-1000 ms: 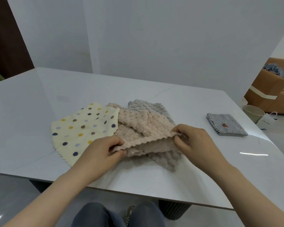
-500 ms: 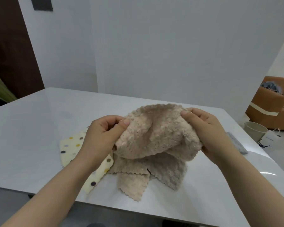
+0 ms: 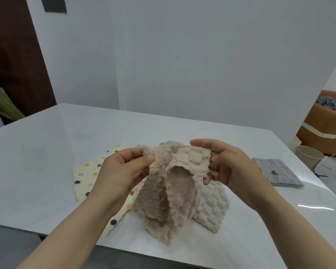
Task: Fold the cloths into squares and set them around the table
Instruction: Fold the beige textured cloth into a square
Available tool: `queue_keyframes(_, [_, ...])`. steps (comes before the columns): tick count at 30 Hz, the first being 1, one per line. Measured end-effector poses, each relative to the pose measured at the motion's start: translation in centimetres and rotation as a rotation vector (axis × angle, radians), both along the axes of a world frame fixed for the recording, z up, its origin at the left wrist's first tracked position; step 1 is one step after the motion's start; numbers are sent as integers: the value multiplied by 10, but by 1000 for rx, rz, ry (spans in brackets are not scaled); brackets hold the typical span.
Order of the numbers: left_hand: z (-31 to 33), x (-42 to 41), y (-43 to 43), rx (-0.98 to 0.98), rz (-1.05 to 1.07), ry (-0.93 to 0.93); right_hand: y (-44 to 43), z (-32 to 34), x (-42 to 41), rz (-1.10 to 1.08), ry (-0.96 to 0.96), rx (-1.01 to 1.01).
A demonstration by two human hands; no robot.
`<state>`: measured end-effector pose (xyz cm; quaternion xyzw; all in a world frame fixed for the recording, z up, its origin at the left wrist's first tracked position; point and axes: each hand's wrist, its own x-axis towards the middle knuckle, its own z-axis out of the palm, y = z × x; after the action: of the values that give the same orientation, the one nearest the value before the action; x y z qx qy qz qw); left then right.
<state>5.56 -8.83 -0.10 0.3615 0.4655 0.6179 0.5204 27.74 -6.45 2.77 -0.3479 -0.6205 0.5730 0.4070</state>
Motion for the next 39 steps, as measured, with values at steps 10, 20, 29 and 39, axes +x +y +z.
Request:
queue_keyframes(10, [-10, 1, 0, 62, 73, 184, -3, -7, -14, -37, -277, 289])
queue_keyframes(20, [1, -1, -12, 95, 35, 211, -8, 0, -34, -303, -573, 805])
queue_keyframes(29, [23, -8, -12, 180, 55, 235, -7, 13, -47, -248, -385, 713])
queue_keyframes(39, [9, 2, -19, 123, -75, 58, -9, -4, -60, -291, -370, 661])
